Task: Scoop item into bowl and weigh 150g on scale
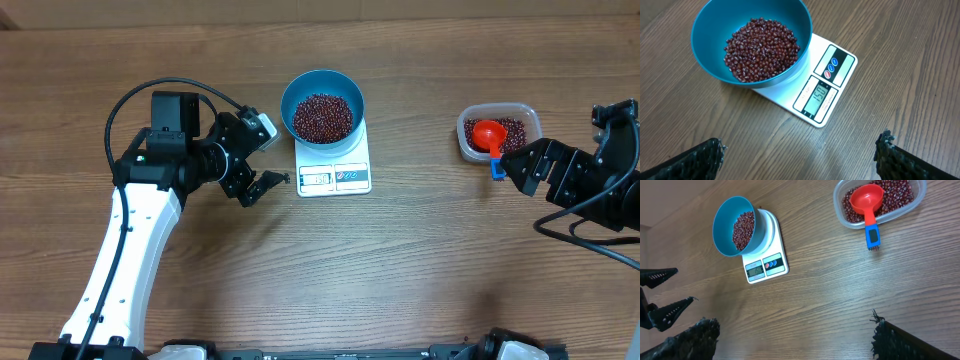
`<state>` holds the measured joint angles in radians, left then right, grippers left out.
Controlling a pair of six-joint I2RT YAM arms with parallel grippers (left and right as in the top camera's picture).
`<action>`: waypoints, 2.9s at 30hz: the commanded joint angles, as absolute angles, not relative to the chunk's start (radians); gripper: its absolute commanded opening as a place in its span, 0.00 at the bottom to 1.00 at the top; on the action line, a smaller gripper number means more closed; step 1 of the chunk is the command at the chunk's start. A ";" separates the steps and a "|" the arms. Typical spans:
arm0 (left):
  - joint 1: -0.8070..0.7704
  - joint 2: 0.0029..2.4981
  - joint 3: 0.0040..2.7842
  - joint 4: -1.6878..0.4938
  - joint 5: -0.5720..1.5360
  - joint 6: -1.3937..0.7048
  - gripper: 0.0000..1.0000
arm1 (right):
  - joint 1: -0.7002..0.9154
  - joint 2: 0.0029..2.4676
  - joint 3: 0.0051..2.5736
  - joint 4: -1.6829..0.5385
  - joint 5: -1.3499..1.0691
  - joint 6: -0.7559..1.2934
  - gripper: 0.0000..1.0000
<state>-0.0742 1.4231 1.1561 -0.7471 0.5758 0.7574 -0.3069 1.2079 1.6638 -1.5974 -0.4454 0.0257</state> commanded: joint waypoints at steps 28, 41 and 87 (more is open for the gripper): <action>-0.072 1.419 1.150 -0.748 0.592 0.744 0.99 | -0.078 1.154 1.629 -1.366 -0.333 0.017 1.00; -0.072 1.419 1.150 -0.748 0.592 0.744 0.99 | 0.010 1.039 1.413 -1.121 -0.281 0.017 1.00; -0.072 1.419 1.150 -0.748 0.592 0.743 1.00 | 0.085 0.465 0.608 -0.309 -0.174 0.017 1.00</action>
<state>-0.0742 1.4231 1.1561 -0.7471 0.5758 0.7574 0.0795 0.4934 0.6373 -0.3305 -0.1898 0.0219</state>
